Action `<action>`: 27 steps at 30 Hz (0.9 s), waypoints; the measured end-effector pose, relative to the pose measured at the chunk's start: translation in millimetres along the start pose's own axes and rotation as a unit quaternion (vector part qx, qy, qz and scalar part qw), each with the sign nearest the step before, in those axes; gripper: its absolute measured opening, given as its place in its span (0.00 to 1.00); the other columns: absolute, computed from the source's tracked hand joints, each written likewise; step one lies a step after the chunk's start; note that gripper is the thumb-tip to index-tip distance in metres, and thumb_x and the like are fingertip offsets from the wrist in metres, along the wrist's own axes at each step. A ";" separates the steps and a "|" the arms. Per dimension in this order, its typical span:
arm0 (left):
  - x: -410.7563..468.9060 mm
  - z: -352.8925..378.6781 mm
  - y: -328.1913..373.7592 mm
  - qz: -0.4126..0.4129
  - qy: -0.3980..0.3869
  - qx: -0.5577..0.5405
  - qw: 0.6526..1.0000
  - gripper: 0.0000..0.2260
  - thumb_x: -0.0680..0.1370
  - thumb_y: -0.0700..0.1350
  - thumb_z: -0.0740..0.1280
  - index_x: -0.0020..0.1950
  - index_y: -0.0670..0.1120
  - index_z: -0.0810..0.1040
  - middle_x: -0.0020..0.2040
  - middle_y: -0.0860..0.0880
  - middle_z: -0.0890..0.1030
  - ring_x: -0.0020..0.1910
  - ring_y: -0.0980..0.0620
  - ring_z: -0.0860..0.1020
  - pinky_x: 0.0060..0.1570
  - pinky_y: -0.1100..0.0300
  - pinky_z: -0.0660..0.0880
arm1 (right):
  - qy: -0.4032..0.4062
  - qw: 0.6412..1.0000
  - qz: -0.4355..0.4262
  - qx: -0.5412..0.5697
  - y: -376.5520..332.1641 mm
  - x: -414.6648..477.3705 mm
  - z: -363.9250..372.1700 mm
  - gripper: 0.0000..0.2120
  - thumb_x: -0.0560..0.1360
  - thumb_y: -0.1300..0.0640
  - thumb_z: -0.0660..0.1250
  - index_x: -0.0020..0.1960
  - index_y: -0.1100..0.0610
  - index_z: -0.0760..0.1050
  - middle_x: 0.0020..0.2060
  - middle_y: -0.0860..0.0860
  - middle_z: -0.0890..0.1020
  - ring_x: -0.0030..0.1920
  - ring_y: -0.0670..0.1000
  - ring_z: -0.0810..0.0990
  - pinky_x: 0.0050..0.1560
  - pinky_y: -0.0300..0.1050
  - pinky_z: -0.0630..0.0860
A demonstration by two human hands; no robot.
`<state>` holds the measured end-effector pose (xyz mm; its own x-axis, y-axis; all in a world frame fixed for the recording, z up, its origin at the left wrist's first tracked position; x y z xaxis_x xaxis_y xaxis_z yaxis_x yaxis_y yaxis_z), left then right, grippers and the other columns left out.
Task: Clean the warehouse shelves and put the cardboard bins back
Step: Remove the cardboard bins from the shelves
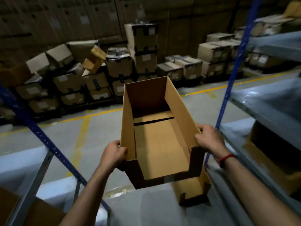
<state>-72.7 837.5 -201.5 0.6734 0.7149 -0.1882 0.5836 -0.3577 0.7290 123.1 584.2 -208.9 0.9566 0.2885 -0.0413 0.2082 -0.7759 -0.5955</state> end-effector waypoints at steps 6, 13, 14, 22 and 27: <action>-27.2 -18.4 45.9 0.049 -0.040 -0.013 0.998 0.13 0.77 0.38 0.64 0.61 0.43 0.77 0.42 0.44 0.81 0.33 0.42 0.83 0.28 0.50 0.81 | 0.074 0.996 0.037 0.019 -0.6 -52.1 -65.6 0.18 0.74 0.60 0.64 0.59 0.44 0.79 0.47 0.51 0.83 0.41 0.55 0.82 0.35 0.44 0.79; -72.6 -20.0 93.2 0.110 -0.109 -0.003 0.988 0.16 0.78 0.36 0.64 0.65 0.41 0.76 0.47 0.41 0.80 0.36 0.42 0.83 0.25 0.55 0.78 | 0.116 0.990 0.074 0.013 17.7 -122.2 -133.0 0.12 0.71 0.62 0.64 0.46 0.46 0.80 0.38 0.48 0.83 0.40 0.52 0.81 0.34 0.42 0.74; -80.7 -17.7 98.9 0.120 -0.115 -0.002 0.986 0.16 0.78 0.36 0.64 0.66 0.40 0.76 0.47 0.42 0.80 0.36 0.43 0.83 0.23 0.58 0.76 | 0.122 0.989 0.082 0.013 22.5 -133.0 -141.6 0.11 0.71 0.62 0.64 0.44 0.47 0.80 0.38 0.49 0.83 0.40 0.52 0.80 0.34 0.41 0.72; -150.9 11.9 135.8 0.162 -0.163 -0.011 0.973 0.18 0.79 0.36 0.65 0.69 0.41 0.74 0.45 0.47 0.78 0.43 0.45 0.82 0.30 0.57 0.79 | 0.181 0.976 0.122 0.003 75.3 -209.7 -202.5 0.12 0.72 0.60 0.66 0.48 0.46 0.82 0.39 0.47 0.83 0.41 0.50 0.81 0.39 0.41 0.74; -191.4 34.6 152.3 0.180 -0.188 -0.006 0.966 0.13 0.78 0.36 0.66 0.62 0.42 0.77 0.45 0.45 0.79 0.44 0.44 0.82 0.46 0.47 0.82 | 0.202 0.970 0.136 -0.002 111.5 -254.0 -229.8 0.14 0.71 0.60 0.67 0.52 0.47 0.84 0.40 0.46 0.84 0.41 0.50 0.81 0.43 0.43 0.78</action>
<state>-97.0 625.4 -77.1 0.9500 0.2765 -0.1450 0.2772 -0.5332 0.7993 -49.8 295.5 -80.5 0.9778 -0.1701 0.1226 -0.0624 -0.7943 -0.6043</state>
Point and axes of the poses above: each hand's wrist, its own x-axis towards the middle knuckle, its own z-axis out of the palm, y = z × x, the point moved 1 cm from there along x, towards the middle knuckle
